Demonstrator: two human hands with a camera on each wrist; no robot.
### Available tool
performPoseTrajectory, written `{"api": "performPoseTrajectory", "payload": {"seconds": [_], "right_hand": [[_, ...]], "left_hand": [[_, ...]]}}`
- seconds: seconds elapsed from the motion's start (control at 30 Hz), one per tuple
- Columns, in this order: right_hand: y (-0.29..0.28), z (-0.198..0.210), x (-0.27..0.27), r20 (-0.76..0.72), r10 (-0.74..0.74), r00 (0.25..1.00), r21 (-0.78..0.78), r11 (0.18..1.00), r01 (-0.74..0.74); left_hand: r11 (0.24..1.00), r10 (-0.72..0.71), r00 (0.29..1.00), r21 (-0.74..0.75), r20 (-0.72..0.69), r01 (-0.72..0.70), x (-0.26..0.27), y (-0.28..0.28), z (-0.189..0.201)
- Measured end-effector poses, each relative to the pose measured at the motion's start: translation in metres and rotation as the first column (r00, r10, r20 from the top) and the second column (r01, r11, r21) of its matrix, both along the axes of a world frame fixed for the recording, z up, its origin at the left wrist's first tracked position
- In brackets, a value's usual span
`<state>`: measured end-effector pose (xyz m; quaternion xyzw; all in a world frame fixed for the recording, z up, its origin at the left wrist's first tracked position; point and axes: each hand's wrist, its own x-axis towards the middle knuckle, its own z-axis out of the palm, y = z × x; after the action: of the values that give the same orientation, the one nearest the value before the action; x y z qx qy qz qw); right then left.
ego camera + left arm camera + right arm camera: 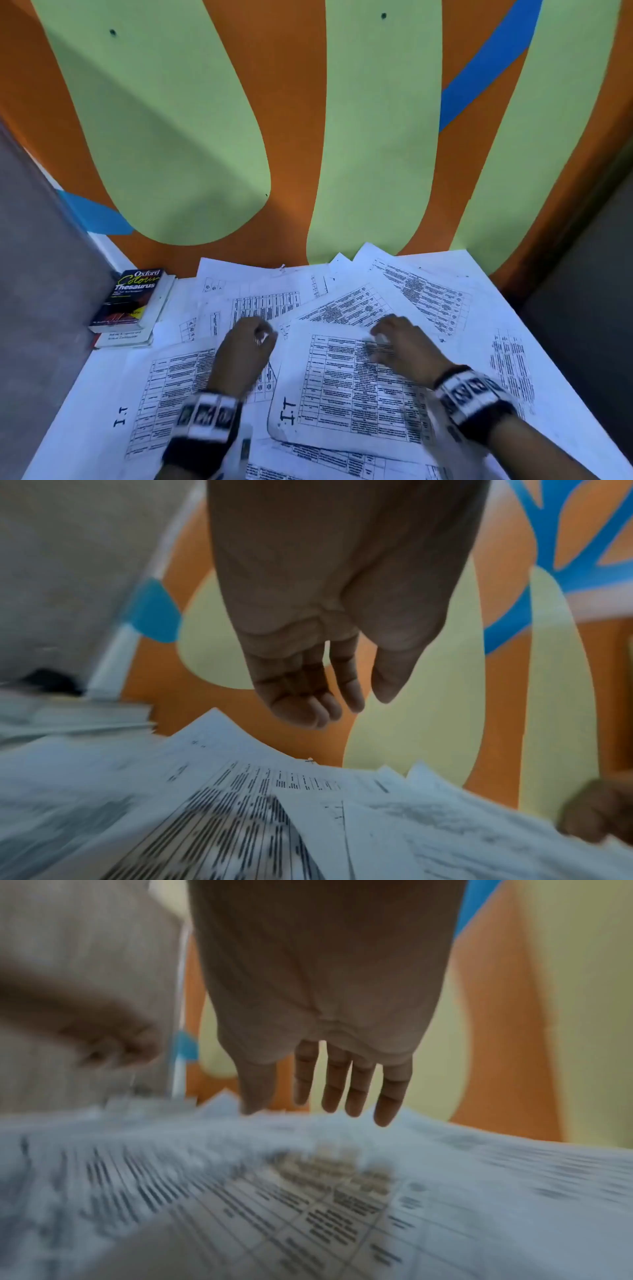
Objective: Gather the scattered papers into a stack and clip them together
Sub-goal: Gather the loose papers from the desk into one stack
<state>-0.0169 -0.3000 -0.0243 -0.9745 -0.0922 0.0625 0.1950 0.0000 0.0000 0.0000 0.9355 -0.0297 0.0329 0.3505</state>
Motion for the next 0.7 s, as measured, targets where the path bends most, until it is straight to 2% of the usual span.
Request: {"api": "performPoseTrajectory", "payload": {"seconds": [0.1,0.23,0.37,0.43,0.57,0.63,0.7], "right_hand": [[0.017,-0.006,0.018,-0.164,0.079,0.983,-0.215,0.97,-0.113],[0.016,-0.013,0.027,-0.273,0.048,0.961,-0.294,0.947,-0.131],[0.019,-0.006,0.028,-0.274,0.021,0.962,-0.297,0.949,-0.105],[0.017,0.002,0.027,-0.221,0.033,0.975,-0.237,0.968,-0.087],[-0.008,0.037,0.031,-0.168,0.019,0.986,-0.141,0.989,-0.044],[-0.035,0.06,0.041,-0.135,-0.037,0.99,-0.132,0.991,0.019],[-0.066,0.082,0.052,-0.103,-0.108,0.989,-0.095,0.991,0.099]], "left_hand": [[0.971,-0.077,0.994,0.221,-0.083,0.093,0.044,-0.015,-0.015],[0.897,-0.108,0.944,0.379,-0.312,0.228,0.075,-0.027,-0.035],[0.821,-0.136,0.906,0.467,-0.4,0.329,0.084,-0.036,-0.045],[0.823,-0.146,0.895,0.45,-0.421,0.346,0.089,-0.039,-0.049],[0.925,-0.159,0.872,0.237,-0.463,0.295,0.089,-0.038,-0.044],[0.954,-0.155,0.862,0.152,-0.483,0.257,0.088,-0.029,-0.039],[0.978,-0.125,0.892,0.097,-0.435,0.184,0.085,-0.016,-0.039]]}}
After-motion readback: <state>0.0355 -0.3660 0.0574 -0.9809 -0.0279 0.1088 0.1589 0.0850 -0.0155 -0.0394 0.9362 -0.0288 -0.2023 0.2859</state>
